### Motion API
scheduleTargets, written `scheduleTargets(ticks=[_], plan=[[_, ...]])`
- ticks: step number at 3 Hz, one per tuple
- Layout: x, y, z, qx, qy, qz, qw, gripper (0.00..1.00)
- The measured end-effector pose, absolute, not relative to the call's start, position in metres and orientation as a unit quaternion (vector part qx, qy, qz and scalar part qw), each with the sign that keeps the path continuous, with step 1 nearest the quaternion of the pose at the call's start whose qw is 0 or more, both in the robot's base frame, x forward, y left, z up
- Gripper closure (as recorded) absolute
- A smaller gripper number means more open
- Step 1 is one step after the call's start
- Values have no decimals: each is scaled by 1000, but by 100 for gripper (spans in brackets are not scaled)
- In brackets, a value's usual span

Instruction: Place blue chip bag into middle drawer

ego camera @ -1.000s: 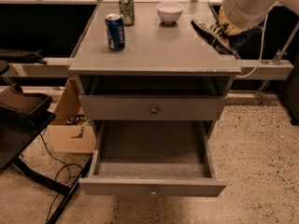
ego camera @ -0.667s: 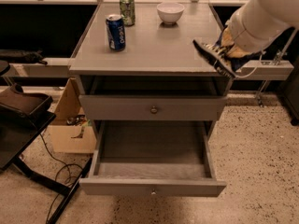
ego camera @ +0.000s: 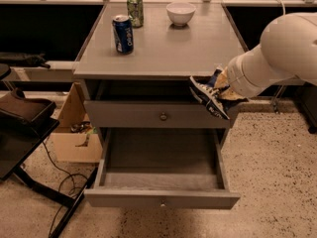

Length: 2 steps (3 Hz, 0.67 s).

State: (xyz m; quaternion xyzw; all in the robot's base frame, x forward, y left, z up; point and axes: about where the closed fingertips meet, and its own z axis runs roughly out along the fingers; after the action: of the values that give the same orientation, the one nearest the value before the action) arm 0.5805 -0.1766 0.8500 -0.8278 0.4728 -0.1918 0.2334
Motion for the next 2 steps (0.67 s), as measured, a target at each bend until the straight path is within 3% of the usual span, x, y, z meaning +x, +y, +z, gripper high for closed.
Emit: scheduleTargets(ticks=[2], plan=[[584,-179,787,-824,492,-160,231,100]])
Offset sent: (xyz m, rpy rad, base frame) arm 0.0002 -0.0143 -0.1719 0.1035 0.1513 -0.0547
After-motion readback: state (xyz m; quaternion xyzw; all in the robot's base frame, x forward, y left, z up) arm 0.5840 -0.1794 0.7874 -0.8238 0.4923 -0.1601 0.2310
